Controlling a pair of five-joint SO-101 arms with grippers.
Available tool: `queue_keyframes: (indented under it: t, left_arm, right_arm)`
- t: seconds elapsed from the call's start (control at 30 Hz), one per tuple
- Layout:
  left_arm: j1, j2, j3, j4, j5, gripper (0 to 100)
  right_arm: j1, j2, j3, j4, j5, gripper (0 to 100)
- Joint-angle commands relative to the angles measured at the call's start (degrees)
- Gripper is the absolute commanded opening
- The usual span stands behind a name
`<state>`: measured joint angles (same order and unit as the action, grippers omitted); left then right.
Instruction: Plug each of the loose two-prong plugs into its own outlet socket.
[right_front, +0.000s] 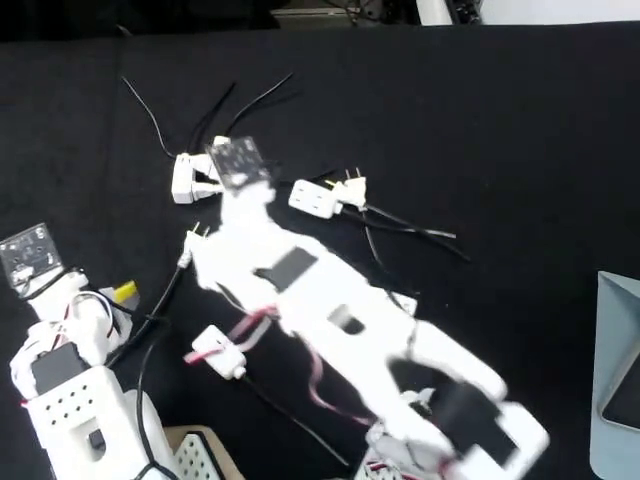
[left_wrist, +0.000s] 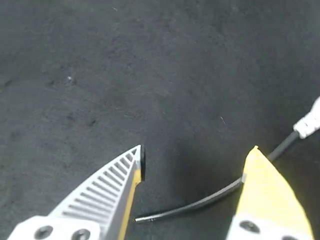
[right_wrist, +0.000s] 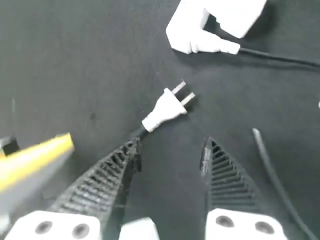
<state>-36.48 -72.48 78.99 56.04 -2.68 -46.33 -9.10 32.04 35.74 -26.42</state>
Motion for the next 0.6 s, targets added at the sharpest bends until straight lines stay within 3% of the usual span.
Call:
queue_keyframes:
  t: [0.0,0.37,0.57]
  left_arm:
    - [-1.7,-0.7,-2.1,-2.0,1.1,32]
    - [-2.0,-0.7,-2.2,-1.9,1.1,32]
    - [-1.6,-0.7,-2.1,-2.0,1.1,32]
  right_arm:
    - [-1.1,10.9,-12.7,-1.1,-5.2,19.8]
    - [-1.7,34.1,-30.5,-0.1,-8.6,19.5]
    - [-1.7,39.3,-38.1,7.9,-12.0,19.5]
